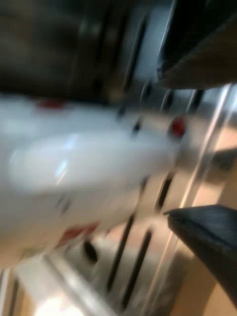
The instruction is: Place mug into machine
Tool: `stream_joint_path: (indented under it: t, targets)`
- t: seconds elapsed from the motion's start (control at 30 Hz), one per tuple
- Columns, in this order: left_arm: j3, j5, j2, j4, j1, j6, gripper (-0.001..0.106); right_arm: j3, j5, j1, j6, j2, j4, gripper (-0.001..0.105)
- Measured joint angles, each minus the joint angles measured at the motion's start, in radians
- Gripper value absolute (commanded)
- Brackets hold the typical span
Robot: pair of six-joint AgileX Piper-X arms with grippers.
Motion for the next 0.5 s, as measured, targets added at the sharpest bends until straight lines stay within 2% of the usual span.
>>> stream_joint_path:
  t: [0.23,0.3,0.37,0.5]
  targets:
    - [-0.062,0.006,0.000,0.032,0.000,0.003,0.087,0.106,0.014,0.052,0.007,-0.178,0.162,0.055]
    - [-0.090,0.006,0.000,0.050,0.000,0.006,0.087,0.109,0.014,0.074,0.007,-0.238,0.218,0.055]
    - [-0.141,0.006,0.000,0.115,0.000,0.006,0.087,0.109,0.029,0.100,0.007,-0.312,0.275,0.055]
    - [-0.191,0.006,0.000,0.183,0.000,0.006,0.087,0.109,0.047,0.114,0.007,-0.351,0.293,0.055]
